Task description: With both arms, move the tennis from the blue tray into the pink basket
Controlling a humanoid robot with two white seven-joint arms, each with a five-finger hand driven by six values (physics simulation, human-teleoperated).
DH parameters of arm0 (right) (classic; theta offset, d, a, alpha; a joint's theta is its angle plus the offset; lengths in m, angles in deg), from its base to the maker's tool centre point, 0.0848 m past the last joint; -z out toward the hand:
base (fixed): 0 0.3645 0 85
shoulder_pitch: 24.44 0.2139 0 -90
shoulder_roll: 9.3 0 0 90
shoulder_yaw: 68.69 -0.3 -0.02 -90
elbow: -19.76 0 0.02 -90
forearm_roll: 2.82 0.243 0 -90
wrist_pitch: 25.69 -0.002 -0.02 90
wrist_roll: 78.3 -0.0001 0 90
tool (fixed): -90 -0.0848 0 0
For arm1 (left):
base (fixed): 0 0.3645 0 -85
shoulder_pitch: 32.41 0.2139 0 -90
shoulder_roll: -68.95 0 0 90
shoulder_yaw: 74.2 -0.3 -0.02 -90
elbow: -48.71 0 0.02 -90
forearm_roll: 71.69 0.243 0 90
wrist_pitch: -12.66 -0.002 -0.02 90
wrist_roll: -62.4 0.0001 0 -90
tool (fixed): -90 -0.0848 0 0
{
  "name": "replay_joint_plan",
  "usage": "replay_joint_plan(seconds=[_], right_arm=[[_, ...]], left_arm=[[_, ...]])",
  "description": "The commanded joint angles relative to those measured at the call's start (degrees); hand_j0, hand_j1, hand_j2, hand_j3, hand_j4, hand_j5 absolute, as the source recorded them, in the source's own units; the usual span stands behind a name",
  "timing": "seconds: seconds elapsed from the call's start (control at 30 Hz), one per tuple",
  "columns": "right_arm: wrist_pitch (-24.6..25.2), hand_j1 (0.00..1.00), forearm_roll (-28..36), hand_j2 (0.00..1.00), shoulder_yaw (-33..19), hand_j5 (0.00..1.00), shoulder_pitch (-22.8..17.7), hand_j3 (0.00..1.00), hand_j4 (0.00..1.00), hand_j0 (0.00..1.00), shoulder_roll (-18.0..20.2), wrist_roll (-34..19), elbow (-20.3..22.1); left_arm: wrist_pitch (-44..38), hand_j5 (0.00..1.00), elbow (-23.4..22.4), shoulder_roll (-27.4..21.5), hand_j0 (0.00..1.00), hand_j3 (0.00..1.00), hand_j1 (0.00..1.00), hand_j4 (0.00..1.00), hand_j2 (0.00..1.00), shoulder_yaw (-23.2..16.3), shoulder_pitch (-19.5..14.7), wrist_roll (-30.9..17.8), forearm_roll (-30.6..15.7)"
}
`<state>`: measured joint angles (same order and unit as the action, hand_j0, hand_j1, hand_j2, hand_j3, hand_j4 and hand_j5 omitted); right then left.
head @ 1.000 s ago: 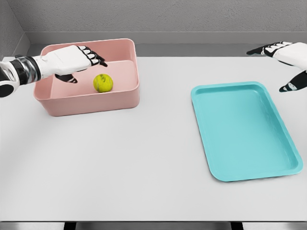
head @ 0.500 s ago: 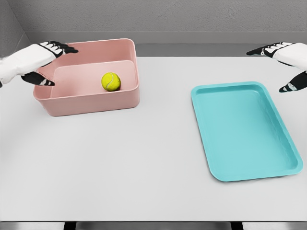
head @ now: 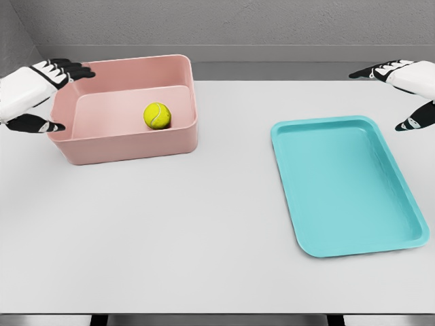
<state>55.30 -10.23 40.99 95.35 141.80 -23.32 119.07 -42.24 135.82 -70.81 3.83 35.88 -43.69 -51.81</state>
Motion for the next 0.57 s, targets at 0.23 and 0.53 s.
replay_joint_plan(seconds=[0.23,0.53], right_arm=[[0.05,1.0,0.03,1.0,0.01,1.0,0.0,1.0,1.0,1.0,0.07,0.03,0.01],[0.05,1.0,0.11,1.0,0.01,1.0,0.0,1.0,1.0,1.0,0.07,0.03,0.01]], left_arm=[[-0.1,1.0,3.68,-2.72,1.0,1.0,1.0,1.0,1.0,-0.07,1.85,-0.35,-0.81],[-0.1,1.0,4.38,-2.89,1.0,1.0,1.0,1.0,1.0,-0.69,1.85,-0.26,-0.81]])
